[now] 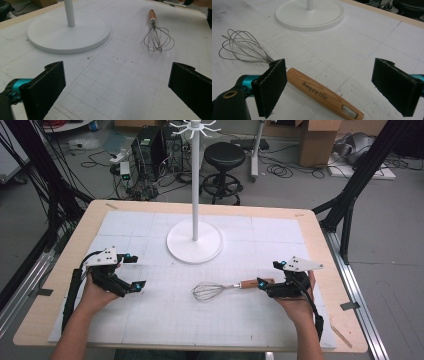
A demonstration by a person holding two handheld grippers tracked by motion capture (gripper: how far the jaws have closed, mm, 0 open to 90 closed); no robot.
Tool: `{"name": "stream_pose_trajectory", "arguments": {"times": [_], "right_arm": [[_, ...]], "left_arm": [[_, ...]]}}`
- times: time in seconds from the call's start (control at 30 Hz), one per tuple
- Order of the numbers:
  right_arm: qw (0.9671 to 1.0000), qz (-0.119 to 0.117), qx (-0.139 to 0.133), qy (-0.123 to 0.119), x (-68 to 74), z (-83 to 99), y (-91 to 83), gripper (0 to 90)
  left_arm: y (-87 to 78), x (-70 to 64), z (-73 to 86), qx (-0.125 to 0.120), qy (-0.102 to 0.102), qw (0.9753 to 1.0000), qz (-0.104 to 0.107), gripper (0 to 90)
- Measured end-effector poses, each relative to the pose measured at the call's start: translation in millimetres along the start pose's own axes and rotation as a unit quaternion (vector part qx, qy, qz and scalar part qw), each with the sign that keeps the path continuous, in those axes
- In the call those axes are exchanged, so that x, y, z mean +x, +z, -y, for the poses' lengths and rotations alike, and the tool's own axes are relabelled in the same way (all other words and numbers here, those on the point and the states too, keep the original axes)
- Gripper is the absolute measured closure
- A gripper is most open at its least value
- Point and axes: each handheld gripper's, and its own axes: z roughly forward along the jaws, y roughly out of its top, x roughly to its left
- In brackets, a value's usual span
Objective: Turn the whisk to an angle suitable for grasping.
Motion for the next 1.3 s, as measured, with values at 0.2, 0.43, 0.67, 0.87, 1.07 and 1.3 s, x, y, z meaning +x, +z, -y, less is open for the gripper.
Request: {"name": "stream_pose_trajectory", "arguments": {"times": [0.2, 0.43, 0.67, 0.87, 1.07, 1.3], "right_arm": [[1.0000, -0.005, -0.001, -0.003, -0.9, -0.7, 1.2, 11.8], [0.9999, -0.007, 0.002, -0.015, 3.3, -6.0, -2.3, 11.9], [0.9991, -0.015, 0.023, -0.031, 3.9, -16.2, 2.8, 14.6], [0.9966, -0.017, 0.069, -0.041, 1.8, -17.5, 14.9, 17.3], [0.9883, -0.051, 0.128, -0.065, 5.5, -13.8, 30.2, 25.9], [0.9725, -0.064, 0.203, -0.094, 11.8, -4.8, 59.3, 31.2]], "left_arm": [[0.9, 0.8, 1.3, 0.004, -0.002, 1.0000, -0.002, 1.8], [-4.9, -0.9, -0.6, -0.003, 0.001, 1.0000, -0.001, 1.8], [-8.4, 0.4, -1.1, -0.012, -0.003, 0.9999, -0.005, 1.8], [-9.3, 0.9, -1.6, -0.015, -0.003, 0.9998, -0.010, 1.8], [-8.0, 1.0, -1.0, -0.009, -0.003, 0.9999, -0.009, 1.7], [-9.3, 1.0, -1.6, -0.016, -0.004, 0.9998, -0.009, 1.7]]}}
